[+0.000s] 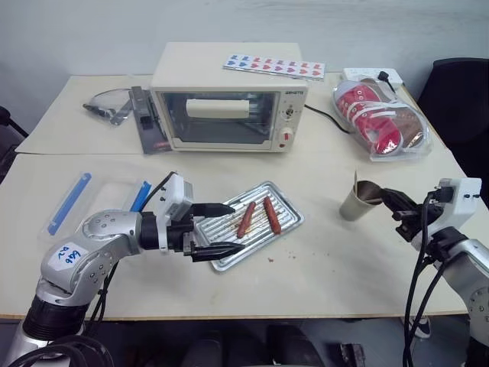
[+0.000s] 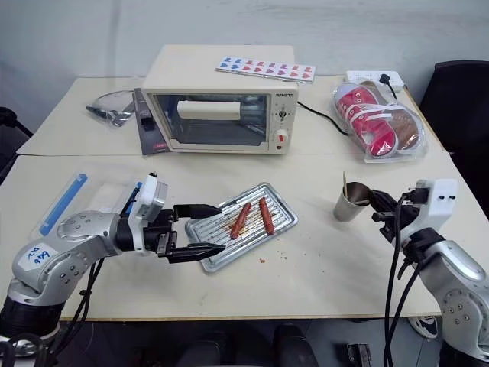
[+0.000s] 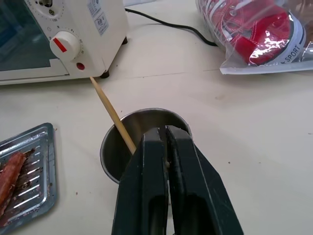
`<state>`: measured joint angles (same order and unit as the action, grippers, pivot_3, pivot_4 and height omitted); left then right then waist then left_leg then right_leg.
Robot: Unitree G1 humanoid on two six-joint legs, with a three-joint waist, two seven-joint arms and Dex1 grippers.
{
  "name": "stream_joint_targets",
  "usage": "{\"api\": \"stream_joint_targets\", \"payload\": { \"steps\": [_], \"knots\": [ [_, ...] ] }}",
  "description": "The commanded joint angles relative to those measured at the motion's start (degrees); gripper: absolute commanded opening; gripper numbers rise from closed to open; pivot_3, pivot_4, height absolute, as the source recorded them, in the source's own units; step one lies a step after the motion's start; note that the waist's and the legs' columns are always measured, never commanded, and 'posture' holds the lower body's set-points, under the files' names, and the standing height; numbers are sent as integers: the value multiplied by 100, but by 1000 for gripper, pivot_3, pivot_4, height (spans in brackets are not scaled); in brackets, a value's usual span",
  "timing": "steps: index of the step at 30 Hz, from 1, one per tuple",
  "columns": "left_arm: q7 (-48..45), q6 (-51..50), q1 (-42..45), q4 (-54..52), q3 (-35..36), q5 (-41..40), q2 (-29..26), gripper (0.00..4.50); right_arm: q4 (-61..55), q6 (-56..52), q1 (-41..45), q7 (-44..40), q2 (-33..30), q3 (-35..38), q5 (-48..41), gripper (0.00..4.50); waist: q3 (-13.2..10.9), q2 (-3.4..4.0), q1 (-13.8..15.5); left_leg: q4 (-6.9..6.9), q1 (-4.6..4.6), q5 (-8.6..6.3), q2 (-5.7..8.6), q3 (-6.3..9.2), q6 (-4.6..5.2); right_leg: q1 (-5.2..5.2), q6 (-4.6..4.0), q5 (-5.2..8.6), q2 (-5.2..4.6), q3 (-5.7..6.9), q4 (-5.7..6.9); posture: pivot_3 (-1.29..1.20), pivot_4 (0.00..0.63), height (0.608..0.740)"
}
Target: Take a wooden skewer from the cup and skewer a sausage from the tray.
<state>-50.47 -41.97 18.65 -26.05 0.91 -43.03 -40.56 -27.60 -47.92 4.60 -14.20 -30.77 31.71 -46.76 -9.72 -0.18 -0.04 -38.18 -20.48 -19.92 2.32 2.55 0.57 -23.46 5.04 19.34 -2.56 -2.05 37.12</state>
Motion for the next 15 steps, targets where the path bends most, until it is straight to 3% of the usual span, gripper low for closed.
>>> {"api": "stream_joint_targets", "payload": {
  "steps": [1, 11, 15],
  "knots": [
    [4, 181, -12, -56, 32, 92, 47, 4500, -457, -285, 155, 188, -391, 494, -555, 47, 0, 0, -1, 0, -1, 0, 0, 0, 0, -1, 0, 0, 0, 0, 0, 0, 150, 740],
    [-35, 373, -52, 18, 94, 293, 98, 4500, -252, -1563, 566, 253, -2344, 1518, -2676, 47, -5, 6, 5, -2, -10, 1, 0, 0, 6, -3, 0, 0, -1, 1, -3, 0, 150, 740],
    [16, 328, 151, 164, 265, 133, 181, 4500, 662, -2015, 778, 262, -3375, 1726, -4601, 47, -7, 4, 9, -4, -12, -1, -1, -1, 11, -2, 1, 0, -2, 1, -5, 0, 150, 740]
  ]
}}
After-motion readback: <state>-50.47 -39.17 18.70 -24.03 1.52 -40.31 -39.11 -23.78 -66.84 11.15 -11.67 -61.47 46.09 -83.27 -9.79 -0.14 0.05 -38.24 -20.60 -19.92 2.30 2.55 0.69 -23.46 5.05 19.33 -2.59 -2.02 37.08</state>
